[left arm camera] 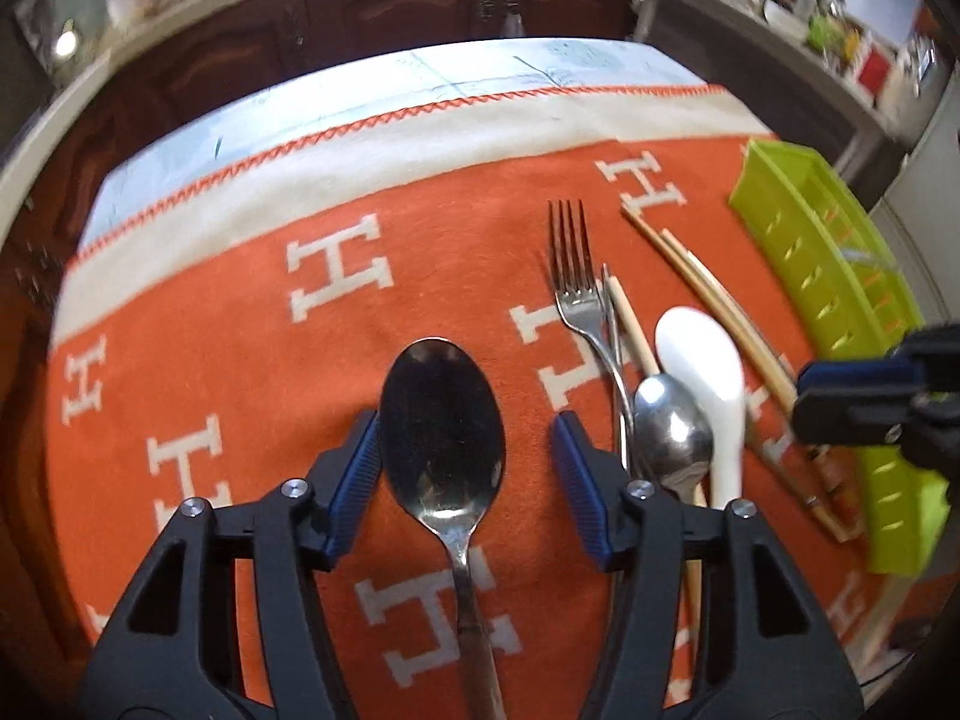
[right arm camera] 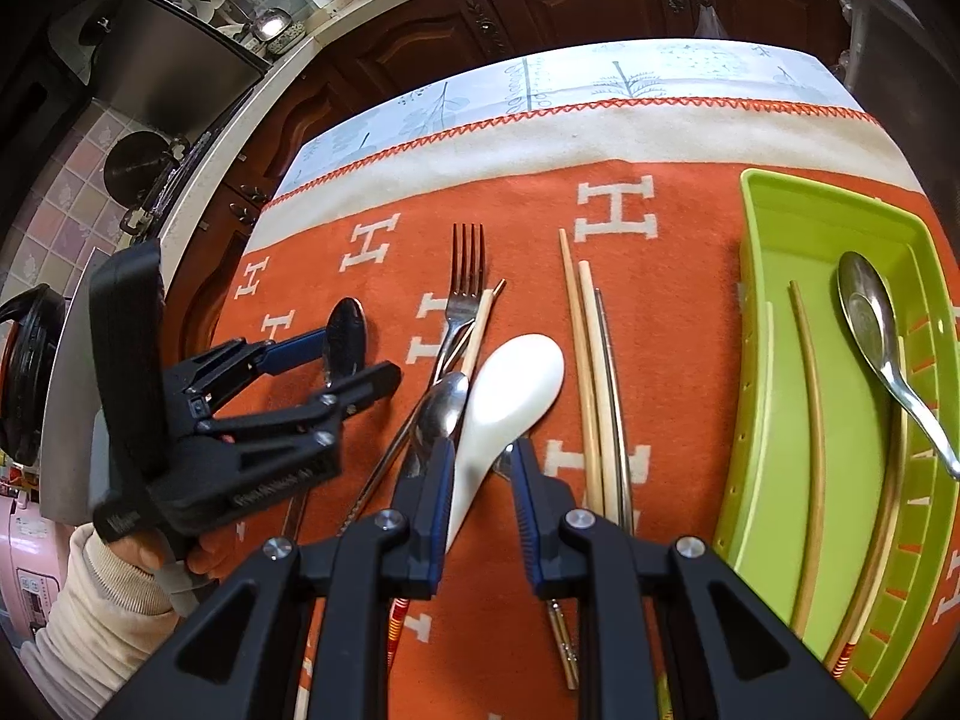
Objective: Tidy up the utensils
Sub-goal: 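Grasp a large metal spoon with the left tool while the right tool grasps the white ceramic spoon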
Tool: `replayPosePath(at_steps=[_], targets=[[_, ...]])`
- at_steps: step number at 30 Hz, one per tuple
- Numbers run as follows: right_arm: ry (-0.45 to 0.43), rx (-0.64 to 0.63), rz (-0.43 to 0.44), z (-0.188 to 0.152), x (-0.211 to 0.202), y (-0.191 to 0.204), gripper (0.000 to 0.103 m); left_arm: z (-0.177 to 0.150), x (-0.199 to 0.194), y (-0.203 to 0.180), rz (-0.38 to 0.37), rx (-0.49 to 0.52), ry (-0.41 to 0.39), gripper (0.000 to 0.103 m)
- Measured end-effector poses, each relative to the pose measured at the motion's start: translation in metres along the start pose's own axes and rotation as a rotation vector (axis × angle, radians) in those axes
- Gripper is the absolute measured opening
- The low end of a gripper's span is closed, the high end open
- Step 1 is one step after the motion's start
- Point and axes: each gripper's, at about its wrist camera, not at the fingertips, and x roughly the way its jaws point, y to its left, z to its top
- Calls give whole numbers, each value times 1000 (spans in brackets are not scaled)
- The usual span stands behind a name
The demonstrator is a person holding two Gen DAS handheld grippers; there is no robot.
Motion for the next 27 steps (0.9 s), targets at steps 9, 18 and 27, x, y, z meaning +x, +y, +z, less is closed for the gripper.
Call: replayPosePath(at_steps=[9, 18, 27], targets=[[1, 2, -4, 1, 1, -2, 19, -1, -1, 20, -155, -78, -18, 50], [9, 4, -9, 0, 4, -2, 19, -14, -4, 32, -223, -36, -98, 45], [10, 9, -10, -5, 7, -4, 19, -19, -3, 25, -196, -6, -137, 33]])
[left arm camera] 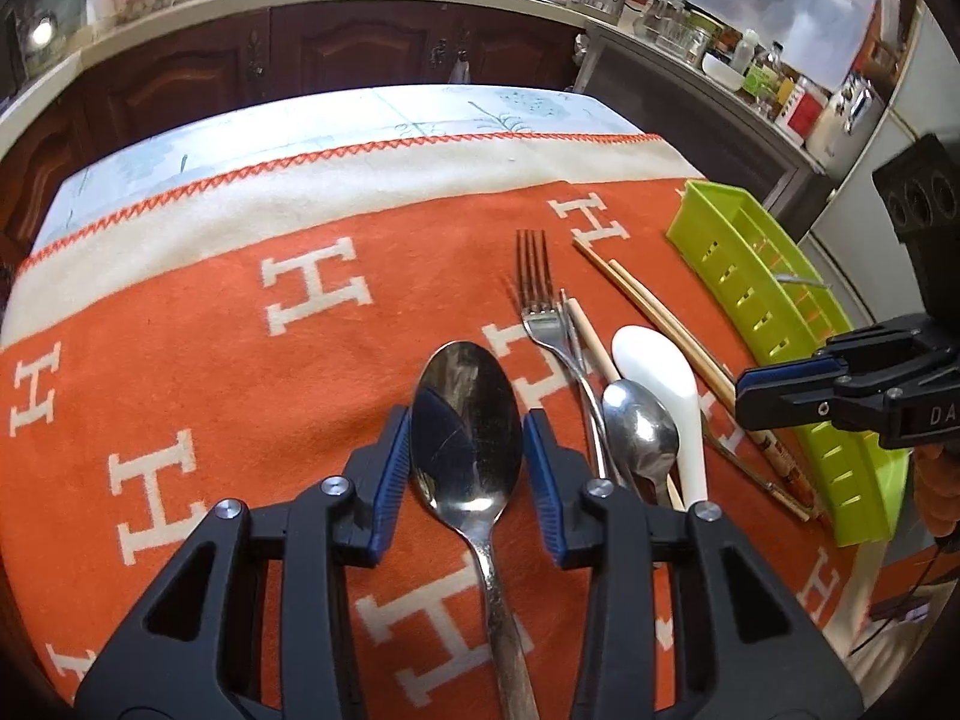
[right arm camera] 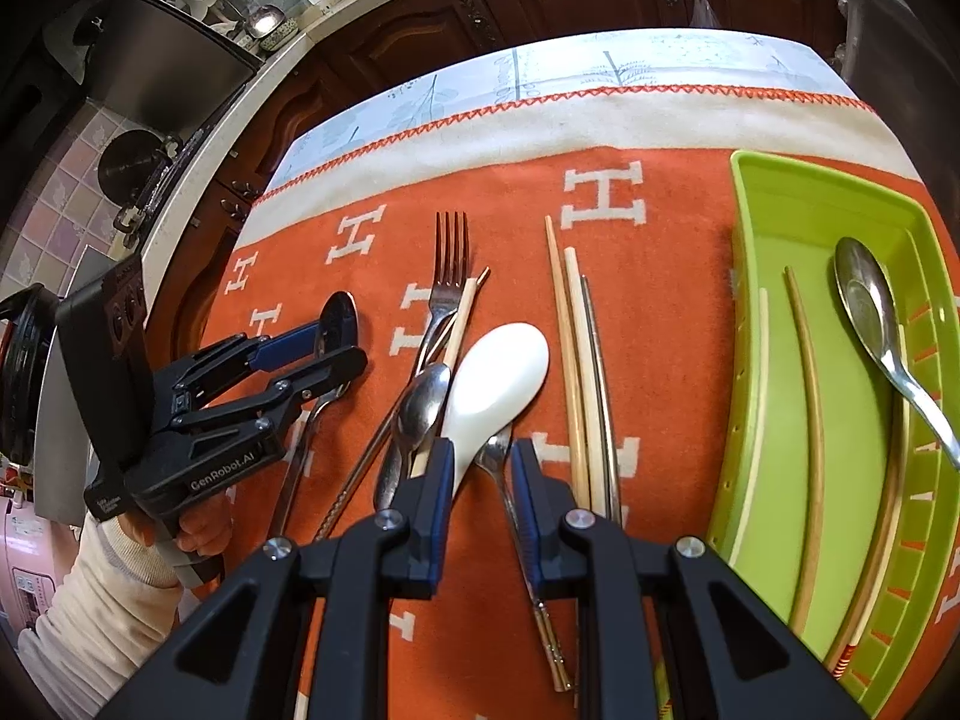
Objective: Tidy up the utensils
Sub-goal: 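Grasp a large metal spoon with the left tool while the right tool grasps the white ceramic spoon, then carry both spoons into the green tray and open both tools to release them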
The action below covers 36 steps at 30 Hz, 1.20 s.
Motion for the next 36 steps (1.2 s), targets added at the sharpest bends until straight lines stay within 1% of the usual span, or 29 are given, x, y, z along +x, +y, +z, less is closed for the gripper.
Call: replayPosePath(at_steps=[2, 6, 10, 11, 12, 13, 18, 20, 21, 22, 24, 25, 28, 31, 34, 36], targets=[[5, 3, -2, -1, 2, 0, 19, 0, 2, -8, 32, 12, -6, 32], [1, 8, -4, -3, 2, -1, 19, 3, 4, -16, 21, -25, 8, 32], [-6, 8, -5, -3, 0, -1, 19, 1, 1, -24, 57, -32, 25, 32], [-7, 7, -6, -3, -1, -1, 19, 0, 1, -24, 52, -43, 33, 32], [-7, 9, -6, -2, -1, -2, 19, -1, 2, -22, 33, -61, 52, 32], [-8, 10, -5, -2, -2, -2, 19, -1, 0, -20, 19, -70, 48, 32], [-13, 13, 9, -3, -3, 0, 19, -3, -2, 3, -133, -168, 53, 32], [-11, 9, 8, -5, -2, 1, 19, -4, -2, 10, -172, -194, 47, 32], [-9, 8, 7, -5, -2, 1, 19, -5, -2, 12, -173, -197, 45, 29], [-8, 7, 7, -6, -2, 1, 19, -6, -2, 11, -152, -187, 43, 23], [-7, 9, 3, -7, -1, 0, 19, -6, -2, 7, -106, -165, 39, 17], [-7, 14, 4, -6, -1, -1, 19, -6, -2, 4, -83, -152, 36, 16], [-10, 20, 4, -5, -1, -2, 19, -7, 0, -4, -69, -144, 40, 9], [-7, 39, 14, -2, 1, -3, 19, -5, -4, -10, -39, -157, 27, 4], [-1, 90, 36, 4, 5, -7, 19, -4, -13, -11, -9, -187, 23, 3], [0, 131, 58, 9, 7, -11, 19, -6, -21, -7, 0, -226, 15, 3]])
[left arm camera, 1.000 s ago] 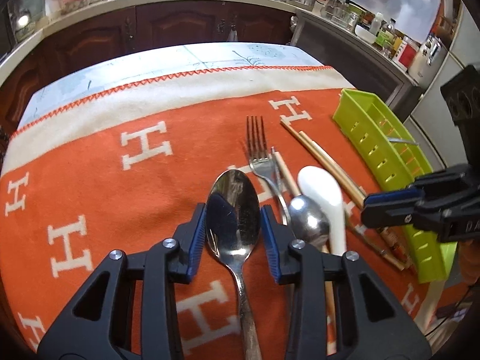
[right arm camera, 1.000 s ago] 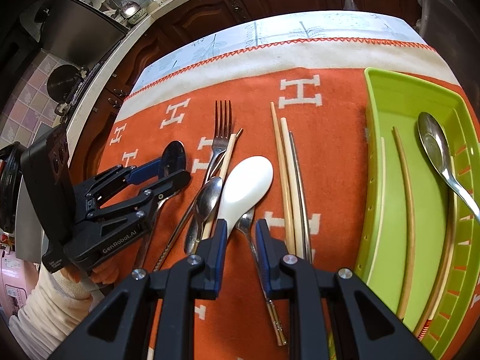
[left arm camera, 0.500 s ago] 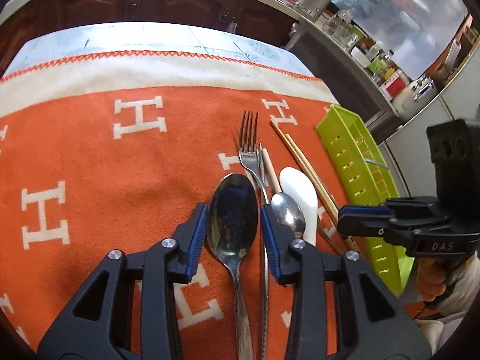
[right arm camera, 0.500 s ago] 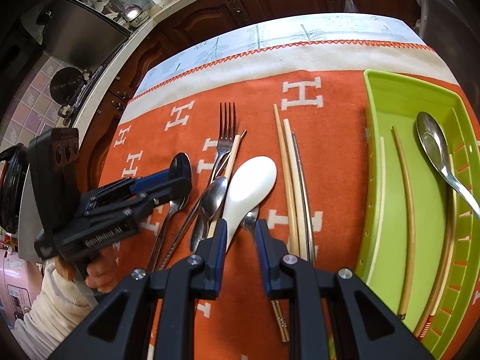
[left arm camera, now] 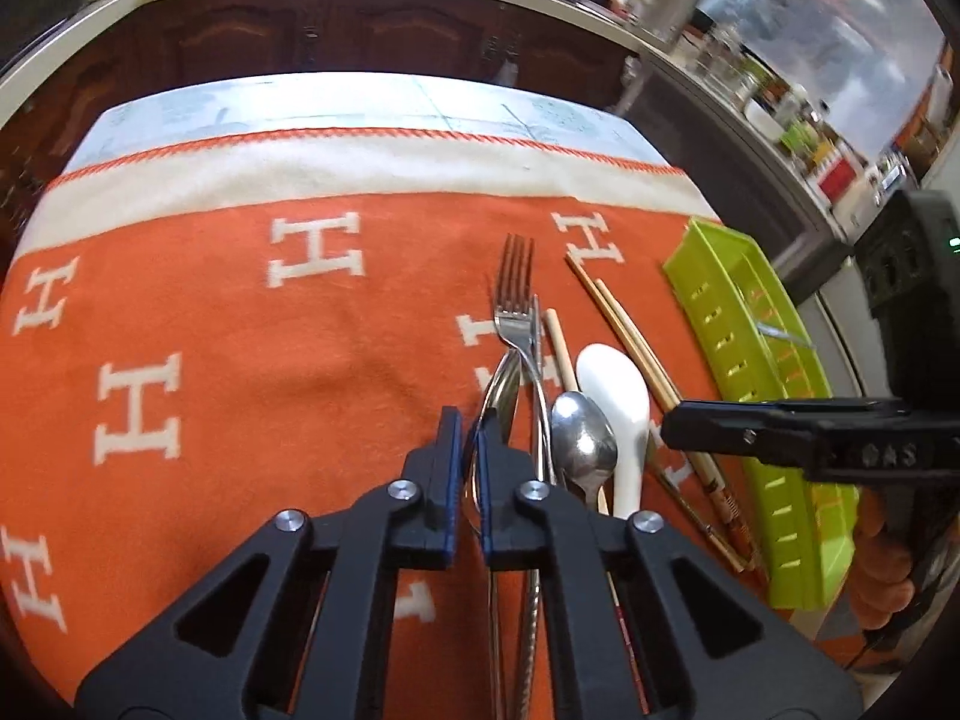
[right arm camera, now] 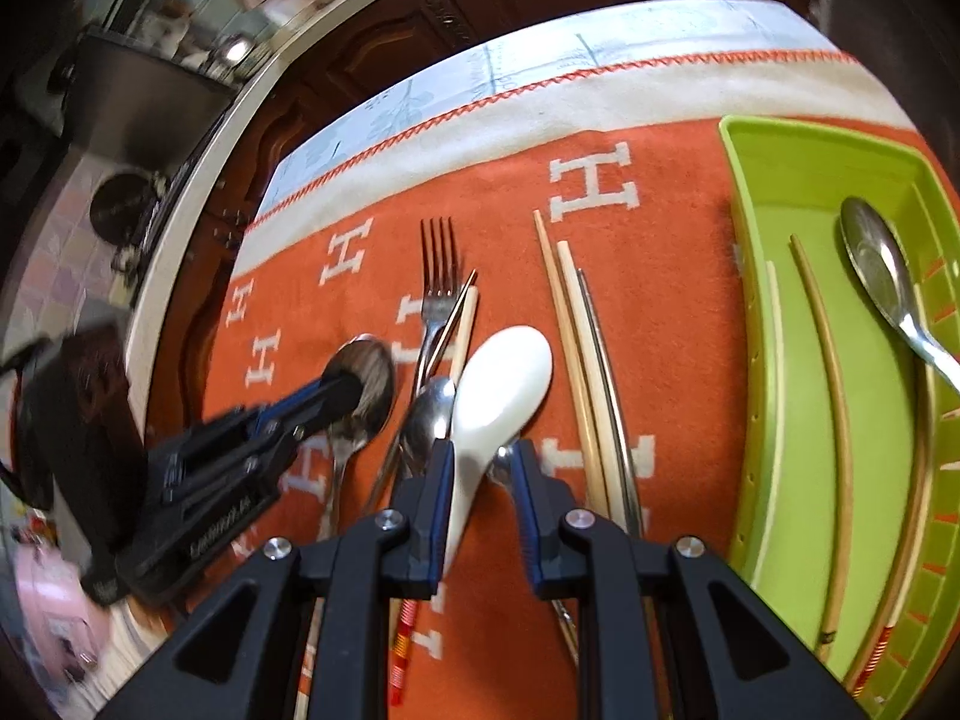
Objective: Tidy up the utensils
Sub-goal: 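Carry both spoons into the green tray and open both tools to release them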
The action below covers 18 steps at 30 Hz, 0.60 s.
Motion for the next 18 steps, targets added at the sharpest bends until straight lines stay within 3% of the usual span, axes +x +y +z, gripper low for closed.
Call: replayPosePath(at_steps=[10, 14, 18], targets=[[0, 100, 1, 8, 14, -7, 19, -20, -47, 13, -20, -97, -35, 1], [-9, 155, 23, 7, 17, -16, 29, -23, -62, 12, -33, -102, -70, 1], [-28, 173, 34, 8, 21, -18, 29, -25, -65, 10, -51, -104, -73, 1]])
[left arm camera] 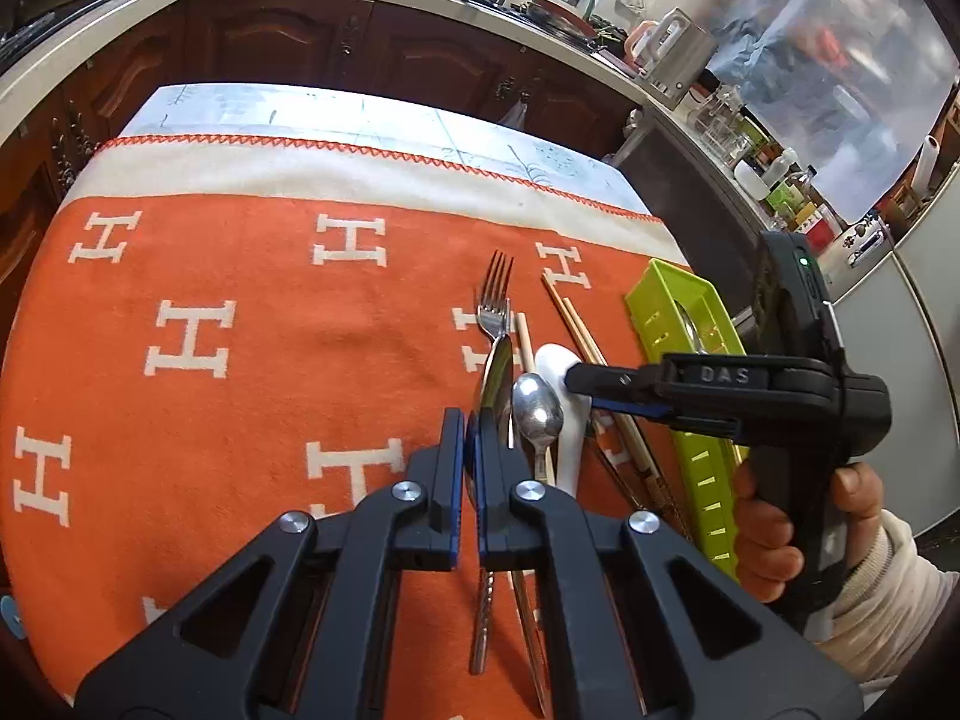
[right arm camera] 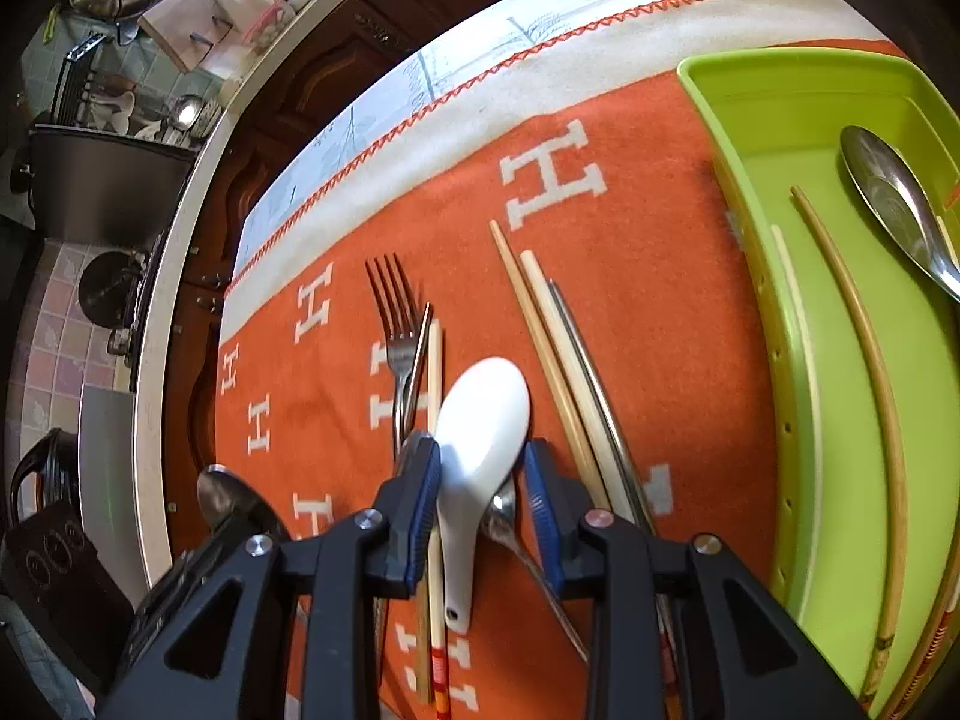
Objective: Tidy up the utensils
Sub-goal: 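Carry both spoons into the green tray and open both tools to release them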
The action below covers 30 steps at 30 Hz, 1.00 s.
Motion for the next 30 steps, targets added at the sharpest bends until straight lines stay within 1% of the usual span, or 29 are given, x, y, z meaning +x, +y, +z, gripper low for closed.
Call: replayPosePath(at_steps=[3, 4, 5, 8, 10, 15, 17, 19, 21, 24, 26, 30], targets=[[-32, -17, 0, 2, 2, 4, 29, -2, -1, -2, -16, 8, -3, 1], [-40, -21, 0, 3, 3, 5, 27, -2, -2, -2, -19, 11, -6, 1], [-47, -24, 6, 2, 2, 6, 22, -3, -4, -3, -24, 16, -8, 1], [-58, -36, 51, 2, 0, 9, 15, -6, -8, -6, -30, 25, -10, 1], [-61, -44, 69, 2, -1, 12, 13, -7, -10, -6, -30, 25, -12, 1], [-37, -26, 104, 2, 6, 17, 12, -7, -13, -6, -28, 15, -10, 1], [-8, -13, 101, 3, 13, 18, 15, -6, -14, -7, -26, 16, -8, 1], [-8, -7, 104, 2, 17, 19, 15, -6, -15, -8, -22, 20, -6, 1], [-1, -3, 121, 1, 20, 18, 11, -5, -17, -10, -22, 20, -4, 1], [-13, -5, 123, -3, 12, 18, 7, -4, -23, -14, -35, 24, -9, 1], [-19, -9, 136, -6, 4, 17, 7, -3, -28, -18, -48, 31, -18, 1], [-50, -45, 179, -15, -28, 15, 7, -3, -42, -34, -80, 64, -45, 1]])
